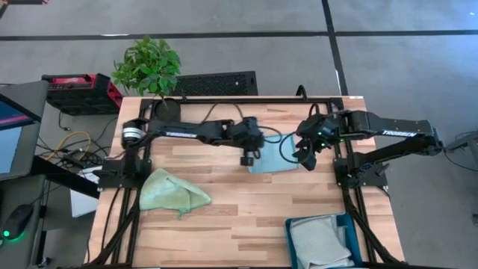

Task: Fold microfiber towels
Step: Fold the blue microfiber cloth

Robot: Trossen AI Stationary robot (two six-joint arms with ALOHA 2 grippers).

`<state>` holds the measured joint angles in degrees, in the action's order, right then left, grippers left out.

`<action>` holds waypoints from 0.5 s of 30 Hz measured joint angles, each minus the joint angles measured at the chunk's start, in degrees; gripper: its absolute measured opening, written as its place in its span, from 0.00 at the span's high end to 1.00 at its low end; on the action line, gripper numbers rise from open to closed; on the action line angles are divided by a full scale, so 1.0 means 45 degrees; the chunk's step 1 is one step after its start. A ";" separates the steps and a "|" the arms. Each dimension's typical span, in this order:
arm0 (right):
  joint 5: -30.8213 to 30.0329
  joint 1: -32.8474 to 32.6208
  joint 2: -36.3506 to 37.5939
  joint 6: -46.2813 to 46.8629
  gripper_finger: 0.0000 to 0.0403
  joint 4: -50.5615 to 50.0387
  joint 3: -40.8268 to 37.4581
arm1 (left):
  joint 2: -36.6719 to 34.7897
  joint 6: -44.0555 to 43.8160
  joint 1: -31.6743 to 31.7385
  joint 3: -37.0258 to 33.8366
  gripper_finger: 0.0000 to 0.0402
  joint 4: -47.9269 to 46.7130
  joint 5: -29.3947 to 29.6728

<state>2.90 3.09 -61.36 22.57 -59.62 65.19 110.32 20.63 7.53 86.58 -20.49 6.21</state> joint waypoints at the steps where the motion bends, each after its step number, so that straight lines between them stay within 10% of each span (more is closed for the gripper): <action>1: 0.0000 0.0000 0.0076 -0.0002 0.44 0.0011 0.0000 | 0.0329 0.0056 0.0030 0.0487 1.00 -0.0038 -0.0042; 15: 0.0044 -0.0024 0.0445 -0.0015 0.44 -0.0076 0.0000 | 0.4407 0.1904 0.0143 0.6457 1.00 -0.0780 -0.0441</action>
<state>3.09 2.98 -59.35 22.50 -59.96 65.19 130.15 29.20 8.18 115.64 -24.00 4.23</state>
